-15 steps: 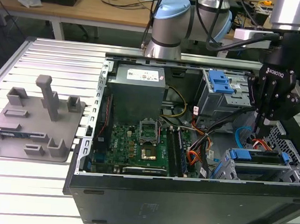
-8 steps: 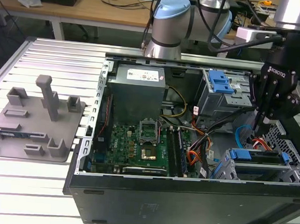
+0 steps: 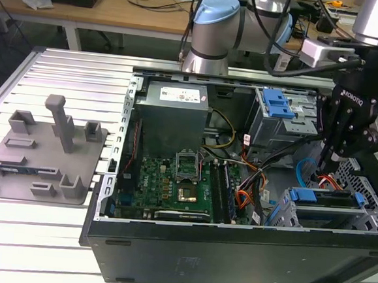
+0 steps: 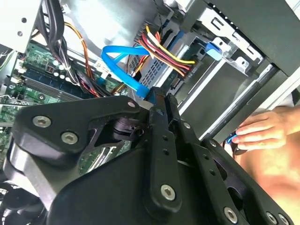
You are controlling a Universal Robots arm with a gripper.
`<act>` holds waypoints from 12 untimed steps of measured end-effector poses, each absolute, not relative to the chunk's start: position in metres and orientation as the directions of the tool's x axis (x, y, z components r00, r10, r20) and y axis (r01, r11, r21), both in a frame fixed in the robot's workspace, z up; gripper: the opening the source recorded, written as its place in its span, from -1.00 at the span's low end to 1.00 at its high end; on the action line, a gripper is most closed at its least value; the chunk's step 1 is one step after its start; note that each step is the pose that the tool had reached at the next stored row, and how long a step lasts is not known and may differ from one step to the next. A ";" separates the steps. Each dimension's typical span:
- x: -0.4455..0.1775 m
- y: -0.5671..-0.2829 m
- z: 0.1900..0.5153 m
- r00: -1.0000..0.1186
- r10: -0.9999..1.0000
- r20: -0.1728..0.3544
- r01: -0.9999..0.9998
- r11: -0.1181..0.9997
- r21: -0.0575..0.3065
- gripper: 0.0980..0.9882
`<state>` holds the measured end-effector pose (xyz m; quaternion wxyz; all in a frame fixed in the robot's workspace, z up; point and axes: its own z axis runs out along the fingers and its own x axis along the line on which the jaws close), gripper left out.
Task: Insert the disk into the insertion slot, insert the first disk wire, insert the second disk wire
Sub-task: 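Insert the second disk wire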
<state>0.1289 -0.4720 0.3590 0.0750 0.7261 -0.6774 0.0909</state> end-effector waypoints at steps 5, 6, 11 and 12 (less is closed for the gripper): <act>0.131 -0.487 0.359 0.070 -0.975 0.211 -0.997 -0.071 0.005 -0.86; 0.131 -0.489 0.359 0.071 -0.976 0.207 -0.997 -0.071 0.009 -0.86; 0.135 -0.500 0.359 0.072 -0.989 0.130 -0.997 -0.071 0.009 -0.86; 0.135 -0.501 0.359 0.072 -0.991 0.115 -0.997 -0.071 0.008 -0.86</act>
